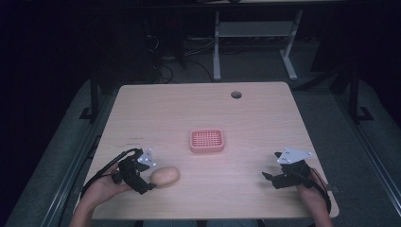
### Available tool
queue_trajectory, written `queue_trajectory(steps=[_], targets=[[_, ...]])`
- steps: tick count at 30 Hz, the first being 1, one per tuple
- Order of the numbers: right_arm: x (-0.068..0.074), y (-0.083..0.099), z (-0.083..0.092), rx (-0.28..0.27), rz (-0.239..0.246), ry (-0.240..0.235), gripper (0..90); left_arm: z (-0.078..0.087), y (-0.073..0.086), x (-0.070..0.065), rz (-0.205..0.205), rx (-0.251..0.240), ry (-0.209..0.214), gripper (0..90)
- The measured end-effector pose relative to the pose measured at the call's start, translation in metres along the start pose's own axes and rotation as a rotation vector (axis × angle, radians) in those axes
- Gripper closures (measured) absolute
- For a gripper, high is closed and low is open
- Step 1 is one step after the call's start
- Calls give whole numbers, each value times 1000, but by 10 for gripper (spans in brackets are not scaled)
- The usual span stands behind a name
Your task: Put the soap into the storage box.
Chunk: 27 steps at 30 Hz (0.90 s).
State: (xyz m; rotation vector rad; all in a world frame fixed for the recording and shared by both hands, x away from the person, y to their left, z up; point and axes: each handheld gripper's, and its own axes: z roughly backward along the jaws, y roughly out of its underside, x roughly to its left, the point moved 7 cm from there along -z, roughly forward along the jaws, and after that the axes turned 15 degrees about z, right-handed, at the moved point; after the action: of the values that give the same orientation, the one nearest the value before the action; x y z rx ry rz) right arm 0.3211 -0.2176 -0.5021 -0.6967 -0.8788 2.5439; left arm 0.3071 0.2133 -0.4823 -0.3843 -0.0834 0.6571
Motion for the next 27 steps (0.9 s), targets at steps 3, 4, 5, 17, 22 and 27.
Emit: queue_trajectory(steps=[3, 4, 5, 17, 22, 27], targets=[[0, 0, 0, 0, -2, -2, 140, -2, -3, -2, -11, 5, 3, 207], [0, 0, 0, 1, -3, -2, 140, -3, -4, -2, -14, 8, 2, 207], [0, 0, 0, 1, -3, -2, 140, -3, -5, -3, -13, 5, 3, 207], [0, 0, 1, 2, -7, -1, 140, -8, -14, -5, -29, 12, 12, 207], [0, 1, 1, 2, -7, -1, 140, -12, -17, -6, -41, 22, 16, 207], [0, 1, 0, 3, -6, -2, 140, -16, -21, -7, -43, 28, 23, 208]])
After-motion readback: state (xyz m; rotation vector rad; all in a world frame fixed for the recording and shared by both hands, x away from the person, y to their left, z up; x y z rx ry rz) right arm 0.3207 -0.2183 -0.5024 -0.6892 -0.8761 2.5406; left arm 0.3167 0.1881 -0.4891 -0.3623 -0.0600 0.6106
